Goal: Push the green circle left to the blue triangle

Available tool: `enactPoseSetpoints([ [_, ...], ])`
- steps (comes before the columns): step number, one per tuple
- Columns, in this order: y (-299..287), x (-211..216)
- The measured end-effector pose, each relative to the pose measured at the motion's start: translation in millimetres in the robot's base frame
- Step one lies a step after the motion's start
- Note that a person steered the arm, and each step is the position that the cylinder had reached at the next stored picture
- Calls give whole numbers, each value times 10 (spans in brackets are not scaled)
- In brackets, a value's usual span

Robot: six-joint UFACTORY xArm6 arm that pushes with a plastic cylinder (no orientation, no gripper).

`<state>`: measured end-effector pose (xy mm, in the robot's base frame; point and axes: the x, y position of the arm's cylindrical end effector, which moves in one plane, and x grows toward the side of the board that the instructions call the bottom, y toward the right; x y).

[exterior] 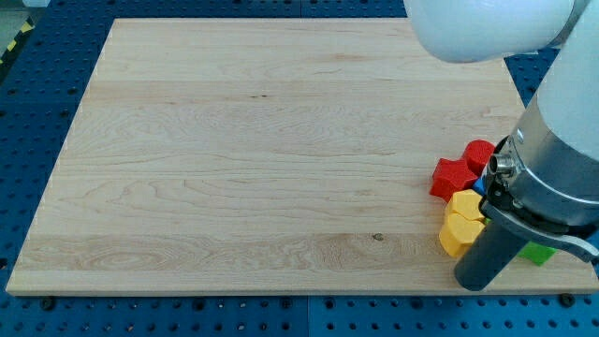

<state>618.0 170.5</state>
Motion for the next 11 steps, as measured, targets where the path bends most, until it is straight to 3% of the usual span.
enactPoseSetpoints([
  [1,423,-1],
  [2,489,-1],
  [8,489,-184],
  [11,141,-364],
])
